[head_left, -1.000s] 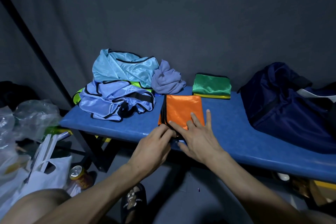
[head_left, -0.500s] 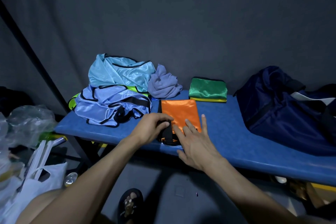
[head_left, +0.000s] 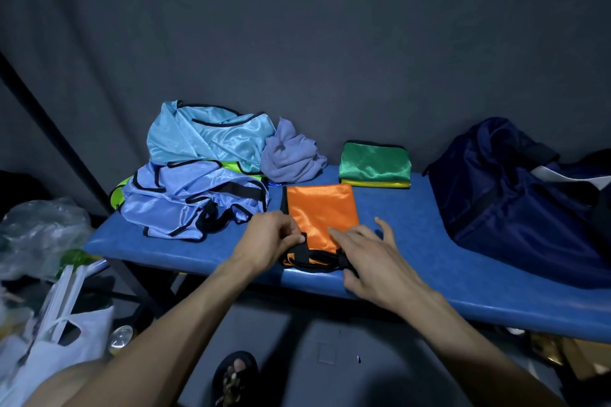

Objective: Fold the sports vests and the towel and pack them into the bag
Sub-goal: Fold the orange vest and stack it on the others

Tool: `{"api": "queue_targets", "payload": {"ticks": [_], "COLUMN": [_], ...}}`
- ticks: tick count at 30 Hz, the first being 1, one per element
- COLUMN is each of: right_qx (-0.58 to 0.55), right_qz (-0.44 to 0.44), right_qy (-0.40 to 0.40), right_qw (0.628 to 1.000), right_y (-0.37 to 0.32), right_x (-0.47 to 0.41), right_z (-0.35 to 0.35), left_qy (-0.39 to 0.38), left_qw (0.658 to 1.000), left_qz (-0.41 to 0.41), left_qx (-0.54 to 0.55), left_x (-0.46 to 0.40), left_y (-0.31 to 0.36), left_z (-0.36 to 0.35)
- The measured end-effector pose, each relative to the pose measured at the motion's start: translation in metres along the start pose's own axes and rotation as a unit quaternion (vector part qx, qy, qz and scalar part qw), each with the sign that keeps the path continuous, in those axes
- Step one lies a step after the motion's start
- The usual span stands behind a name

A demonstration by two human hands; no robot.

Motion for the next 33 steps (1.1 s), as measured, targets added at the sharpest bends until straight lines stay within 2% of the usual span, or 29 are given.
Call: {"api": "queue_targets", "payload": {"ticks": [3, 6, 8, 10, 13, 19, 24, 33], "right_qx": [0.016, 0.024, 0.001, -0.054, -0.143, -0.19, -0.192, -0.136], "right_qz": [0.001, -0.01, -0.023, -0.043, -0.076, -0.091, -0.075, -0.032], "right_qy": [-0.006, -0.018, -0.015, -0.012, -0.006, -0.012, -0.019, 0.04], "right_qw": [1.0, 1.0, 1.0, 0.998, 0.987, 0.977, 0.978, 0.989], "right_y": [-0.001, -0.001, 0.002, 0.012, 0.024, 0.024, 0.027, 0.025], "right_x": [-0.004, -0.007, -0.01, -0.013, -0.019, -0.017, -0.014, -0.002], "right_z": [0.003, 0.005, 0.007, 0.007, 0.007, 0.007, 0.003, -0.011], "left_qy": [-0.049, -0.185, -0.226, -0.207, -0.174, -0.145, -0.133, -0.058], "left_qw": [0.997, 0.98, 0.97, 0.971, 0.979, 0.984, 0.987, 0.996], "left_qz": [-0.049, -0.07, -0.079, -0.1, -0.099, -0.105, -0.092, -0.064], "left_qx": [-0.019, -0.002, -0.039, -0.07, -0.041, -0.006, -0.009, -0.008], "left_x": [0.005, 0.013, 0.019, 0.021, 0.019, 0.018, 0.02, 0.036], "left_y": [-0.001, -0.01, -0.02, -0.025, -0.027, -0.032, -0.029, -0.016], "left_z": [0.01, 0.023, 0.024, 0.021, 0.017, 0.011, 0.01, -0.001]}}
Point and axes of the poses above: each hand's wrist, its own x-axis away from the middle knuckle, its own z-axis out of the back of the hand, y = z × x, the point moved 2 cm from there along -x, towards the middle knuckle, and after that the axes turned 7 degrees about -x, right-handed, at the moved point
